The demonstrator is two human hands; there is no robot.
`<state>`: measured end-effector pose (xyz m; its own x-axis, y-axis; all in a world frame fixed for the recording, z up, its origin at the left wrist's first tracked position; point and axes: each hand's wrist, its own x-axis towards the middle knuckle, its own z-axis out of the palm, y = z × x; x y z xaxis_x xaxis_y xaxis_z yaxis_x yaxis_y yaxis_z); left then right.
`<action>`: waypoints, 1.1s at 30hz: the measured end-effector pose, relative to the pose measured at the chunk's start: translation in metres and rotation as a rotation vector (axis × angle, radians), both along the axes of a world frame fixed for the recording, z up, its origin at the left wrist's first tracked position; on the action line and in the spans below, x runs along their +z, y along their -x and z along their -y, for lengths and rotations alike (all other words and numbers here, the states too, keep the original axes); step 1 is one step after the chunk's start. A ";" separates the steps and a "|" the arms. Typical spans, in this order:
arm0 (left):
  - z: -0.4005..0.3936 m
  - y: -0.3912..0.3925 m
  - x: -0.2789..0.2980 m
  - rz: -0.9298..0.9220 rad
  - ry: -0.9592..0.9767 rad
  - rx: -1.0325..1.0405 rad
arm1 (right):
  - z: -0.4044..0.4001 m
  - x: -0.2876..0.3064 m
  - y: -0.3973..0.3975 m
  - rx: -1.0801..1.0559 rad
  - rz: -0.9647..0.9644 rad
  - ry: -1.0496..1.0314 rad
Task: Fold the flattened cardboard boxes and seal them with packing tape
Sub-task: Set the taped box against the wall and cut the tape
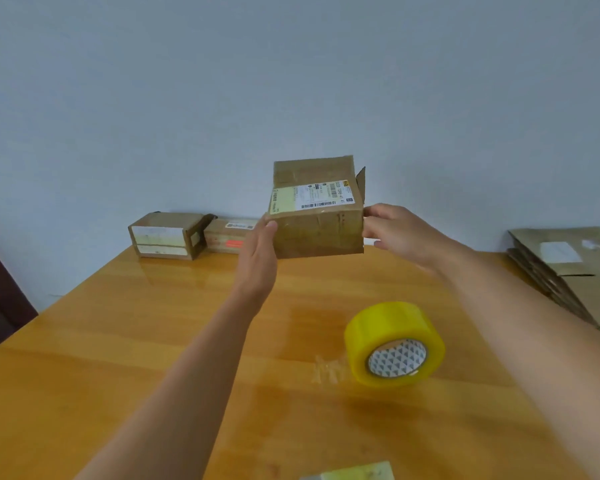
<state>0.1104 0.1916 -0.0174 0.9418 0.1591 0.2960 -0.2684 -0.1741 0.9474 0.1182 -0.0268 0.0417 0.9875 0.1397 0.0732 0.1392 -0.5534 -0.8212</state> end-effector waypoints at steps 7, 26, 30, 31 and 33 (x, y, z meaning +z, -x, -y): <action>0.013 -0.041 -0.031 -0.116 -0.098 -0.006 | 0.025 -0.044 -0.056 0.063 -0.200 -0.008; 0.001 -0.103 -0.080 -0.314 -0.088 0.157 | -0.004 -0.102 -0.129 0.155 -0.416 -0.270; 0.000 -0.103 -0.077 -0.321 -0.097 0.176 | -0.005 -0.102 -0.129 0.183 -0.461 -0.266; 0.001 -0.101 -0.075 -0.323 -0.095 0.178 | -0.004 -0.101 -0.128 0.183 -0.466 -0.259; 0.004 -0.096 -0.072 -0.316 -0.110 0.181 | -0.003 -0.098 -0.122 0.168 -0.461 -0.236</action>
<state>0.2059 0.1877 -0.0892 0.9490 0.3147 0.0198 0.0788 -0.2975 0.9515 0.2404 -0.0238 -0.0565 0.8902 0.3304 -0.3137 -0.1941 -0.3478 -0.9172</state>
